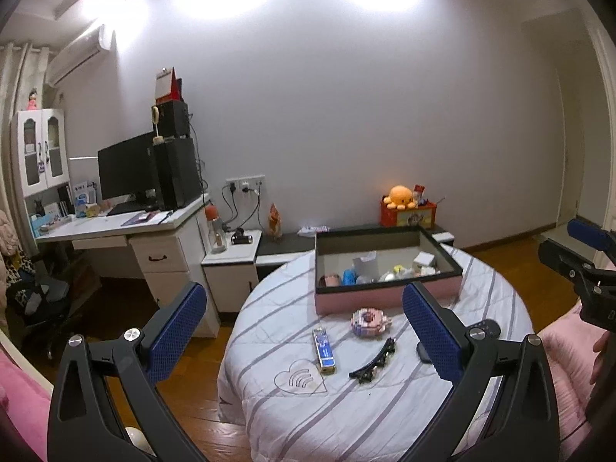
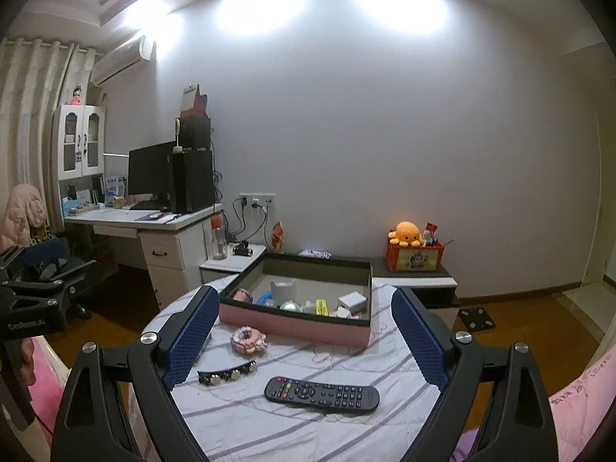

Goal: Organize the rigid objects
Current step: 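Pull both grippers back from the box, then lower the left gripper toward the blue-gold slim box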

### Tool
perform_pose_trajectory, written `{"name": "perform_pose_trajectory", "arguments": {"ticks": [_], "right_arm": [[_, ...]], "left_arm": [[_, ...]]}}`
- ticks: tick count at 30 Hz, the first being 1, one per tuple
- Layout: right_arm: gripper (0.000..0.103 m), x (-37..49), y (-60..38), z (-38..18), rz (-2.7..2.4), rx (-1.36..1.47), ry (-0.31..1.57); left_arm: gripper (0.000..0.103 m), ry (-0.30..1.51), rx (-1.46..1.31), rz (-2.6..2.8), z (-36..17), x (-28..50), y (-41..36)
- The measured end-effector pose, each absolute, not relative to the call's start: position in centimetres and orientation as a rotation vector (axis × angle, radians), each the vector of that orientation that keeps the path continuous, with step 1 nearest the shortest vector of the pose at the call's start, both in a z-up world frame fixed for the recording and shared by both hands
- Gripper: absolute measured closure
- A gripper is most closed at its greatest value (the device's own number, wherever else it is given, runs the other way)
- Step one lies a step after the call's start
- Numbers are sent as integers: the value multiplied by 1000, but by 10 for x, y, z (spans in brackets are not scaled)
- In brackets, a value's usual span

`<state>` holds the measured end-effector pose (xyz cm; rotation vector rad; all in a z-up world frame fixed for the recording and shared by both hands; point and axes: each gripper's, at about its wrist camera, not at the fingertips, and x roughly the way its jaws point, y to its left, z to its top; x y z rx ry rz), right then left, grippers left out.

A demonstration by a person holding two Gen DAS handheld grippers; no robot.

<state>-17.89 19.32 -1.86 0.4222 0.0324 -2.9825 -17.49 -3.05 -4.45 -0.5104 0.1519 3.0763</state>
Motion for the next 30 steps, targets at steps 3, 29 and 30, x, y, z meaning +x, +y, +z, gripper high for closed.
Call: {"name": "perform_pose_trajectory", "arguments": {"ticks": [3, 29, 30], "right_arm": [[10, -187, 196, -31, -2981, 482, 16], [10, -297, 192, -139, -2837, 963, -29], [10, -302, 190, -141, -2829, 972, -26]], "left_arm": [[0, 170, -567, 3043, -57, -184, -27], [0, 44, -1149, 2826, -180, -306, -39], [0, 43, -1157, 2820, -183, -311, -39]]}}
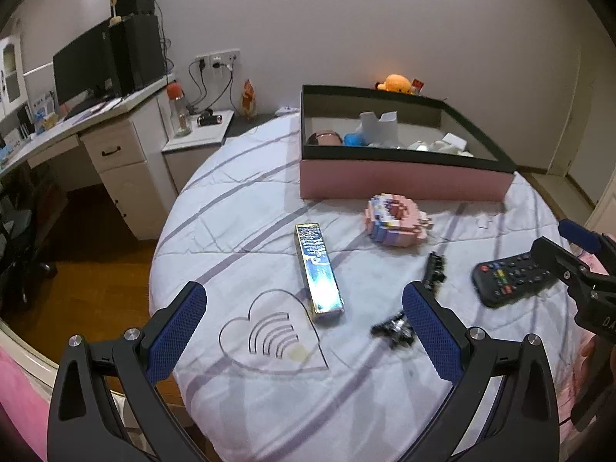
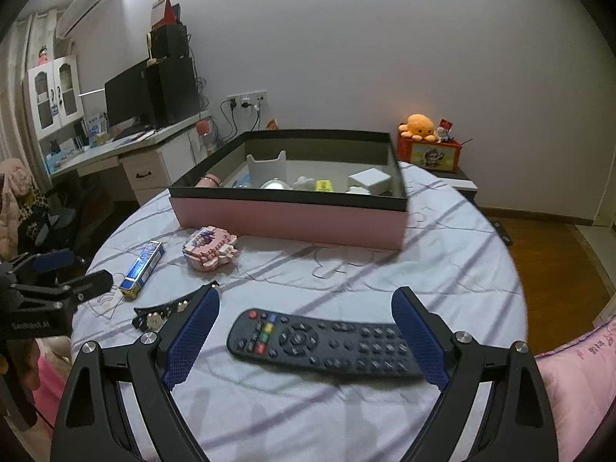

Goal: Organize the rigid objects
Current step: 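Lower the left gripper toward the blue-gold slim box, then grasp the blue-gold slim box with the left gripper while the right gripper approaches the pink block donut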

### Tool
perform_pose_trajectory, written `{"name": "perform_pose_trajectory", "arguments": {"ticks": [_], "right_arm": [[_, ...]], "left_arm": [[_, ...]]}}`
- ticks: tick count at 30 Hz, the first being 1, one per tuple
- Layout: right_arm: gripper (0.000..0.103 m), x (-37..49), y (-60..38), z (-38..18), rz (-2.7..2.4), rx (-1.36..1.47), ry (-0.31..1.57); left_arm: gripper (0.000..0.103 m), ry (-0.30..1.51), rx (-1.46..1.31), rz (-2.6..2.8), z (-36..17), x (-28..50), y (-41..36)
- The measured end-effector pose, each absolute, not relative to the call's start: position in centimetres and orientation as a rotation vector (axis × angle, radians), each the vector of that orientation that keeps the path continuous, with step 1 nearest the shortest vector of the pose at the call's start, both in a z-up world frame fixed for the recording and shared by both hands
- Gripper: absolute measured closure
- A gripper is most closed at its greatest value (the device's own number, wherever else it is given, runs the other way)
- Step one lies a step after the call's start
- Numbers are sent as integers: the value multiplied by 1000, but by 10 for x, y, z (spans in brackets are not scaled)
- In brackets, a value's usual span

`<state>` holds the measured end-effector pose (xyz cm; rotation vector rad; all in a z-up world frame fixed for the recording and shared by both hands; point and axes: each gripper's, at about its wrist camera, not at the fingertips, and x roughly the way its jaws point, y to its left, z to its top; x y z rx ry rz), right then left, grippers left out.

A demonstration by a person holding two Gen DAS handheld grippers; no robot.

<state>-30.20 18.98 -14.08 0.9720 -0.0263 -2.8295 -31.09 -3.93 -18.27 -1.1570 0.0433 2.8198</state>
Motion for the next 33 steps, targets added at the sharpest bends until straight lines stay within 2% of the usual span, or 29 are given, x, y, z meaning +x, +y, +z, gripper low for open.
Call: {"name": "perform_pose_trajectory", "arguments": {"ticks": [7, 11, 13, 14, 15, 17, 21, 33], "right_arm": [[10, -333, 176, -153, -2780, 1042, -13], [10, -344, 171, -157, -2768, 1063, -2], [10, -349, 168, -158, -2761, 1067, 0], [10, -352, 166, -159, -2758, 1077, 6], [10, -354, 165, -160, -2754, 1086, 7], [10, -360, 162, -161, -2744, 1104, 5], [10, -367, 152, -164, -2718, 1137, 12], [10, -397, 107, -179, -2567, 1270, 58]], "left_arm": [[2, 79, -1253, 2773, -206, -342, -40], [22, 75, -1330, 2751, -219, -357, -45], [25, 70, -1330, 2748, -221, -362, -47], [33, 67, -1320, 2747, -219, -363, -47], [47, 72, -1307, 2746, -218, -364, -46], [63, 103, -1291, 2723, -216, -366, -43], [82, 122, -1262, 2676, -215, -363, -40], [82, 71, -1236, 2643, -210, -350, -55]]}}
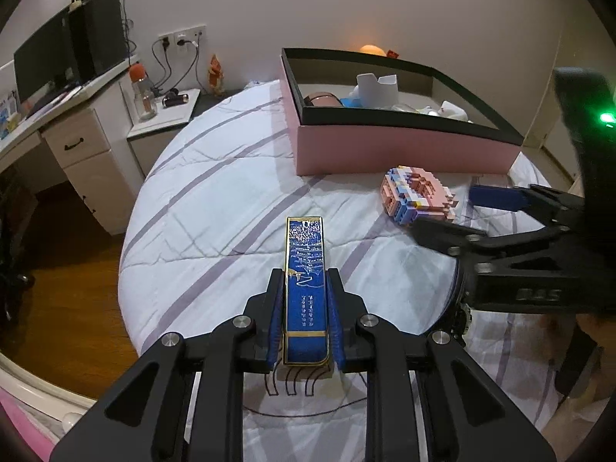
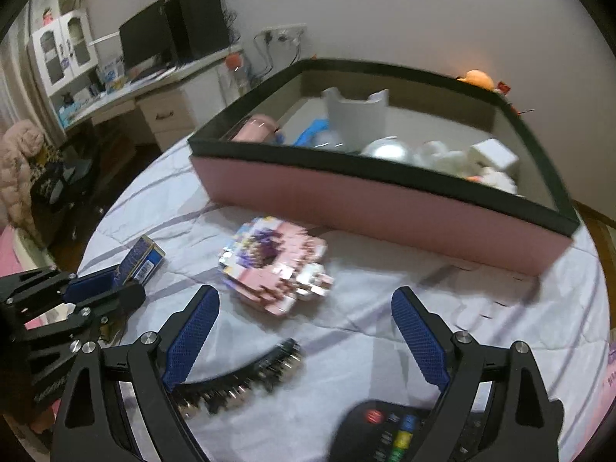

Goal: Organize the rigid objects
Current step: 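Grasp the blue-gold slim box with the left gripper while the right gripper approaches the pink block donut, then lift the slim box with the left gripper while the right gripper grasps the pink block donut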

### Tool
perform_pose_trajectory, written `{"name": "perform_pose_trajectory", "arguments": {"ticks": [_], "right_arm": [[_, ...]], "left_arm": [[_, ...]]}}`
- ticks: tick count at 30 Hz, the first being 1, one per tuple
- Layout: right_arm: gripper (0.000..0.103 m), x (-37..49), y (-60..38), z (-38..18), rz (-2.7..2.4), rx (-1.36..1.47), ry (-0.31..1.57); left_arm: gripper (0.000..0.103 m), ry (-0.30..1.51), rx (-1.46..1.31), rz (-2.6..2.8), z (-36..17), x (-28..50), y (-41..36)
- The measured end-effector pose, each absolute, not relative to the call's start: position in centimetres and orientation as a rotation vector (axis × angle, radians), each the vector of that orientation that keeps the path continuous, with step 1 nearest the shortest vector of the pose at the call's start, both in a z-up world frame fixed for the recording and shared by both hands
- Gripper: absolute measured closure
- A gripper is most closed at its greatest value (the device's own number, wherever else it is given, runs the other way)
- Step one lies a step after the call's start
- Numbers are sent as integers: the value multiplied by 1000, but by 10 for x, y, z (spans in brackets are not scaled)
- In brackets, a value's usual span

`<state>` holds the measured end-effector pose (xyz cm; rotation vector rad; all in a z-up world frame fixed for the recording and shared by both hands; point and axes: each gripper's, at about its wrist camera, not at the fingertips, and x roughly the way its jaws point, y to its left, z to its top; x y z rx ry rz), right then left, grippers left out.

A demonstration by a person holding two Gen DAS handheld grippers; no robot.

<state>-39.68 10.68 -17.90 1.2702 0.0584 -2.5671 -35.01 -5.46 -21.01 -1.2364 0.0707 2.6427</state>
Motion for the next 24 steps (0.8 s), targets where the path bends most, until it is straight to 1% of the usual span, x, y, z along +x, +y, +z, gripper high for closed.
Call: {"name": "perform_pose_trajectory", "arguments": {"ticks": [10, 12, 13, 14, 24], "right_arm": [[11, -414, 100, -186, -2535, 1304, 20], [23, -413, 101, -185, -2547, 1292, 42], [38, -412, 102, -185, -2546, 1285, 44], [40, -410, 103, -183, -2547, 1284, 44], [40, -394, 124, -167, -2538, 1218, -29]], "left_arm": [[82, 72, -1261, 2652, -212, -360, -55], [82, 71, -1265, 2652, -213, -362, -54], [82, 71, -1272, 2653, -213, -363, -53], [82, 74, -1275, 2654, -213, -364, -53], [82, 105, -1228, 2676, -197, -360, -39]]}}
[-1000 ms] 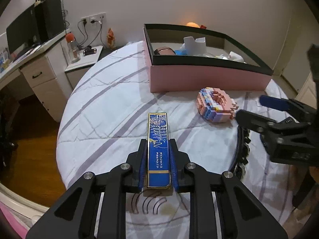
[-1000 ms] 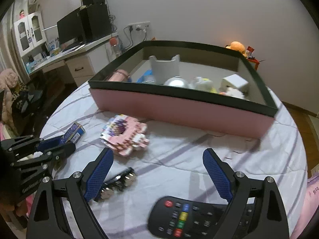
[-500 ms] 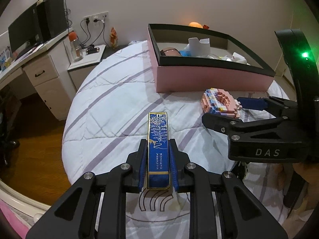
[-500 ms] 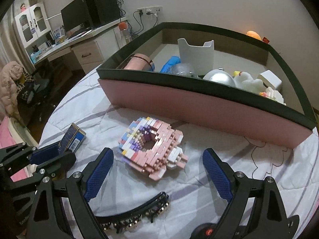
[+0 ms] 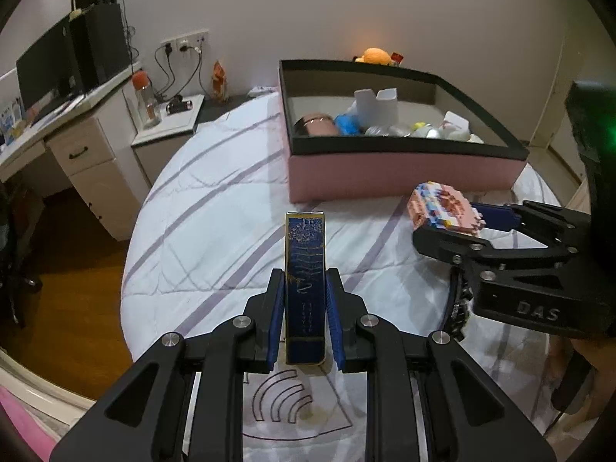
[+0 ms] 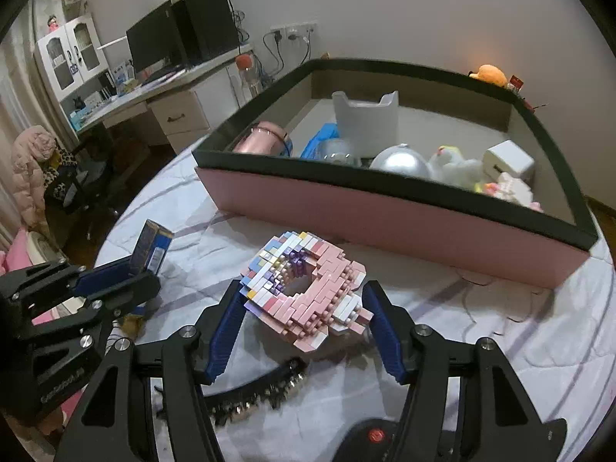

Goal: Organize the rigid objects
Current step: 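Lift the slim box with the left gripper while the right gripper grasps the pink block donut, then carry the slim box and block donut with both grippers over the pink box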

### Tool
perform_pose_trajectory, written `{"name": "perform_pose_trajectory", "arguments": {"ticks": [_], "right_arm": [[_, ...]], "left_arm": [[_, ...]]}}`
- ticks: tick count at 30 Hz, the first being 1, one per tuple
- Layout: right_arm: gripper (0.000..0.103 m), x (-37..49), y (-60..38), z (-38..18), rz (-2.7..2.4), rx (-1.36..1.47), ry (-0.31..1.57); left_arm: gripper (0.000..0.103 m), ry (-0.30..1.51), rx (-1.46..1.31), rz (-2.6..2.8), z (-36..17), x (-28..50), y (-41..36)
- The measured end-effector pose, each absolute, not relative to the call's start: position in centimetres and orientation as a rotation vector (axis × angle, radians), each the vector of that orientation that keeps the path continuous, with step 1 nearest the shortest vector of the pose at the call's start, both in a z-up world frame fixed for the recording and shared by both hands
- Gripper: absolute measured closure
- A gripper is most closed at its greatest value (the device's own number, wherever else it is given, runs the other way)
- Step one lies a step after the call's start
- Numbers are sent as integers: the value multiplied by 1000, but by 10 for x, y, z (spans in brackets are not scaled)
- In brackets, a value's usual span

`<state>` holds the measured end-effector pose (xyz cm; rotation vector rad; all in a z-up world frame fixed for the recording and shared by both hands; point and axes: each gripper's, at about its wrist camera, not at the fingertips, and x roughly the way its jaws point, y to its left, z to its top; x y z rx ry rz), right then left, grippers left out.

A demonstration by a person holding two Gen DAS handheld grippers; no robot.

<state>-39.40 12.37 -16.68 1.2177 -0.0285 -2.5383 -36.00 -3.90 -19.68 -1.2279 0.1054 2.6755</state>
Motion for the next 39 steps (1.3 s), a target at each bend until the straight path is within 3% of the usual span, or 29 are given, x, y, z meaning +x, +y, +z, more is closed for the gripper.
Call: {"name": "perform_pose_trajectory", "arguments": {"ticks": [17, 39], "right_arm": [[39, -338, 179, -100, -2692, 936, -154], [39, -278, 198, -10, -2850, 528, -80]], "left_arm": [[82, 167, -959, 2733, -126, -321, 8], [82, 132, -530, 2975, -22, -269, 19]]}}
